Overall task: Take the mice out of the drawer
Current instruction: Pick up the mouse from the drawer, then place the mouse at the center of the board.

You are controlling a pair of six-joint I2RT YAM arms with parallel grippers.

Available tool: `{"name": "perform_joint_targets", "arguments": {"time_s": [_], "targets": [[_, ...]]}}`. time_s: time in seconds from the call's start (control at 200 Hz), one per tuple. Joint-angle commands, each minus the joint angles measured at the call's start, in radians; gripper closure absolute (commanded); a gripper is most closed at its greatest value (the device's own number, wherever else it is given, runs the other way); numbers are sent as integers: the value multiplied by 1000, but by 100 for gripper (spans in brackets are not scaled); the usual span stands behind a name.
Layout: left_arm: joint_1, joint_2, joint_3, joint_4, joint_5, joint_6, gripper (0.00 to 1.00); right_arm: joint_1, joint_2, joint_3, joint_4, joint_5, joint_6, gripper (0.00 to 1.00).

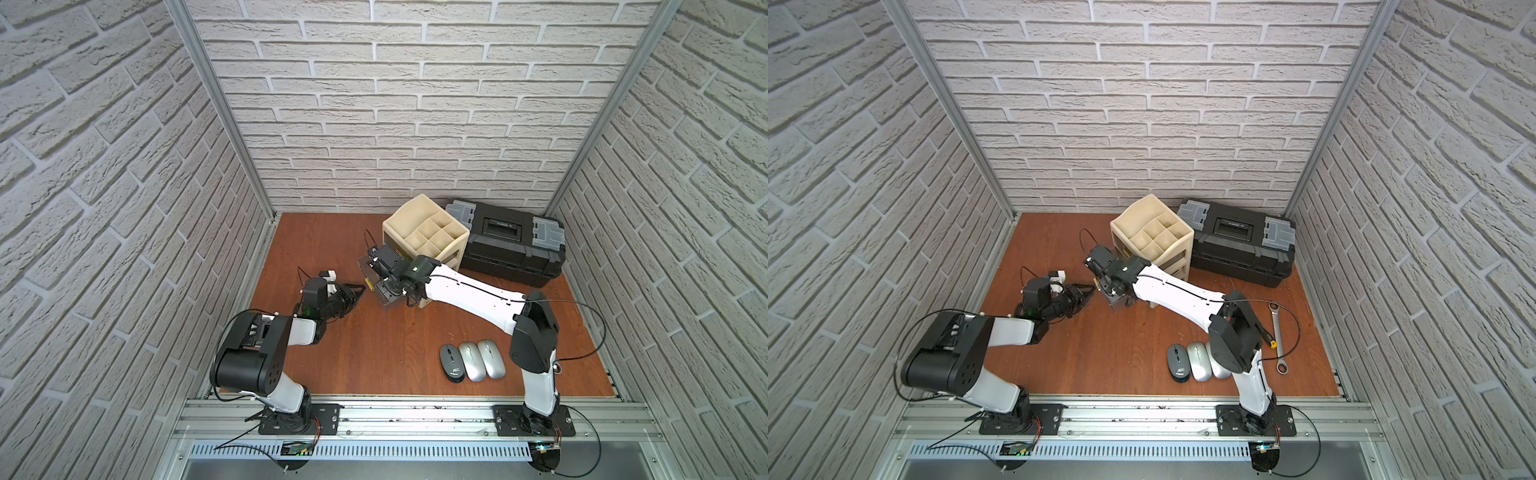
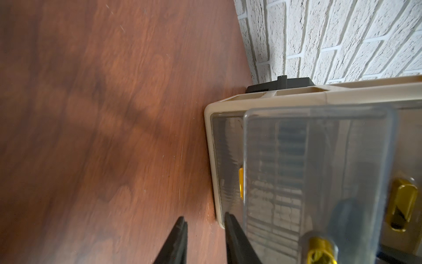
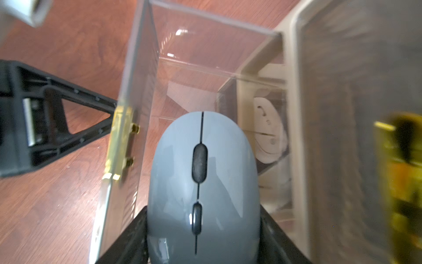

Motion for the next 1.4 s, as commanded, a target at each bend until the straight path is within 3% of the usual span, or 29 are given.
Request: {"name": "perform_joint_targets", "arguments": {"time_s": [0.0,0.355,0.71,0.94,1.16,1.395], "targets": [[18,-52,14,-61,26,61,70,12,-121,-44,54,41,29,51],[38,-272,131,-485,6,292,78,97,-414,-341,74,64,234,50],[48,-412,228,-710,-28,411,86,209,-626,-656,72,117,534,51],[49,-439,230,-735,-39,419,100,297,-584,-766,79,112,735,52],[48,-448,189,-685,-54,376,100,328,-529,-854,155,17,910,52],[48,-455,179,-677,-62,366,100,333,-416,-780,32,3,977,54]]}}
